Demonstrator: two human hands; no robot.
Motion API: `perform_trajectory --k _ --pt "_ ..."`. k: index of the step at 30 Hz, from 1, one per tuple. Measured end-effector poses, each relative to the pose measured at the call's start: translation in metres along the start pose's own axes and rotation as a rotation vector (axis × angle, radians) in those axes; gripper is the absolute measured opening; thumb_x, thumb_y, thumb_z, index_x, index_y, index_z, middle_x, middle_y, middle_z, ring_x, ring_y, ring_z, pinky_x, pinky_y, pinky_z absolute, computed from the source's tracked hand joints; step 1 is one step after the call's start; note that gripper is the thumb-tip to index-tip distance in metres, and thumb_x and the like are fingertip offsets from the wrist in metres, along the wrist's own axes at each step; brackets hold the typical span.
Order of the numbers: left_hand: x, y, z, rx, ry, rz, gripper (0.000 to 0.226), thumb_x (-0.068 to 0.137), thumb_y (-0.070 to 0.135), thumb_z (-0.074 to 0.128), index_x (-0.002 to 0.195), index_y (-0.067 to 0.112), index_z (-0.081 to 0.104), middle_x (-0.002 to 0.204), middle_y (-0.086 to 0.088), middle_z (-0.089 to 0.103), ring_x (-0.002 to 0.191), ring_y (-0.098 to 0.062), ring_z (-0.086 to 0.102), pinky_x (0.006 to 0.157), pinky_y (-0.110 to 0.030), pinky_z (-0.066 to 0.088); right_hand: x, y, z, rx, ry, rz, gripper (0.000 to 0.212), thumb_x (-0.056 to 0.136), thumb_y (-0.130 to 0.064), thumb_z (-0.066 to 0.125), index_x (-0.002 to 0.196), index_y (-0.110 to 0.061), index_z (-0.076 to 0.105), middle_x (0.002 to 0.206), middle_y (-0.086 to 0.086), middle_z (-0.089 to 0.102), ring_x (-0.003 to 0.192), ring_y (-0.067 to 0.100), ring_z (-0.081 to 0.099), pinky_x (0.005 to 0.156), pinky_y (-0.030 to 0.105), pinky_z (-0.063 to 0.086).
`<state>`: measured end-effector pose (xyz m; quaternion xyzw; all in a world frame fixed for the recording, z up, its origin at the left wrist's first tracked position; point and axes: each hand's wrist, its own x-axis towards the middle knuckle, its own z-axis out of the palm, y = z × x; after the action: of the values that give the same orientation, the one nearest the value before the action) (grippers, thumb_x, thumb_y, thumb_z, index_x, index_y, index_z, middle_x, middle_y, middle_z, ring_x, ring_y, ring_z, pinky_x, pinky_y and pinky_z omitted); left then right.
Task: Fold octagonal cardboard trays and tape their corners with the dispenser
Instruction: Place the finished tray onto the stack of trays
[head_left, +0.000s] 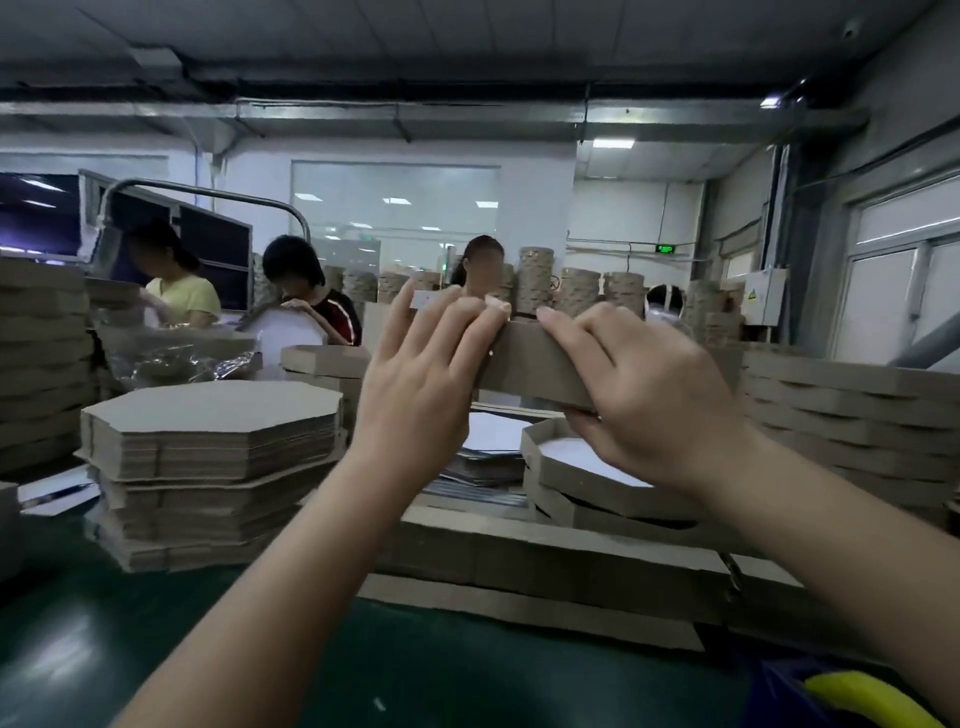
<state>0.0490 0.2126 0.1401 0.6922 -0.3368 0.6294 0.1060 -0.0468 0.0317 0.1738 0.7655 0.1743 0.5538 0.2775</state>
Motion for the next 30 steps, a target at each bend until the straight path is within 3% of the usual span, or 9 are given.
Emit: perform_trajectory --k 6,10,14,19,24,27,30 --pt "-0.006 0.014 0.092 -0.196 -0.172 -0.305 0.072 0.083 -0.001 0.064 0.147 0.016 0.038 0.156 -0.008 0.03 0.148 -0.03 0.018 0.118 -0.054 0.019 -0.027 0.02 0.095 -0.058 -0.101 0.055 0.076 0.06 -0.026 0.085 0.124 0.005 0.06 0.093 0.016 0.064 0.074 0.032 0.061 0.055 0.034 0.047" --pt "-0.032 0.013 0.141 -0.358 -0.101 -0.427 0.049 0.081 0.003 0.071 0.127 0.01 0.059 0.139 -0.011 0.054 0.13 -0.031 0.049 0.098 -0.047 0.048 -0.05 0.039 0.155 -0.112 -0.189 0.046 0.072 0.06 -0.019 0.083 0.124 0.005 0.06 0.097 0.016 0.065 0.079 0.032 0.064 0.055 0.034 0.048" --pt "-0.057 0.005 0.178 -0.408 -0.104 -0.495 0.029 0.088 0.019 0.067 0.117 0.021 0.067 0.119 0.005 0.064 0.106 -0.019 0.061 0.071 -0.03 0.049 -0.063 0.055 0.209 -0.215 -0.277 0.012 0.071 0.059 -0.018 0.083 0.123 0.003 0.062 0.093 0.014 0.065 0.077 0.029 0.064 0.055 0.031 0.047" --pt "-0.072 -0.008 0.205 -0.488 -0.176 -0.637 0.026 0.095 0.032 0.054 0.12 0.031 0.061 0.113 0.016 0.061 0.096 -0.009 0.057 0.07 -0.028 0.047 -0.062 0.051 0.274 -0.324 -0.403 0.066 0.073 0.052 -0.019 0.085 0.119 0.002 0.064 0.091 0.013 0.064 0.076 0.028 0.064 0.055 0.029 0.047" --pt "-0.069 -0.004 0.204 -0.573 -0.193 -0.622 0.025 0.094 0.031 0.053 0.118 0.03 0.062 0.105 0.018 0.062 0.093 -0.009 0.059 0.073 -0.038 0.053 -0.069 0.024 0.329 -0.331 -0.626 0.142 0.067 0.078 -0.025 0.069 0.137 -0.004 0.045 0.115 0.008 0.056 0.095 0.022 0.061 0.064 0.029 0.043" --pt "-0.068 -0.003 0.203 -0.589 -0.187 -0.622 0.023 0.095 0.028 0.054 0.115 0.029 0.064 0.102 0.017 0.064 0.091 -0.008 0.059 0.073 -0.036 0.053 -0.079 0.018 0.336 -0.386 -0.68 0.124 0.061 0.073 -0.024 0.072 0.129 -0.007 0.055 0.105 0.005 0.061 0.084 0.02 0.062 0.056 0.028 0.04" --pt "-0.068 0.0 0.203 -0.614 -0.181 -0.615 0.02 0.095 0.026 0.055 0.113 0.027 0.065 0.1 0.016 0.064 0.09 -0.008 0.059 0.073 -0.038 0.054 -0.083 0.026 0.336 -0.389 -0.687 0.096 0.062 0.077 -0.019 0.067 0.134 -0.002 0.051 0.109 0.01 0.061 0.086 0.024 0.063 0.057 0.03 0.043"
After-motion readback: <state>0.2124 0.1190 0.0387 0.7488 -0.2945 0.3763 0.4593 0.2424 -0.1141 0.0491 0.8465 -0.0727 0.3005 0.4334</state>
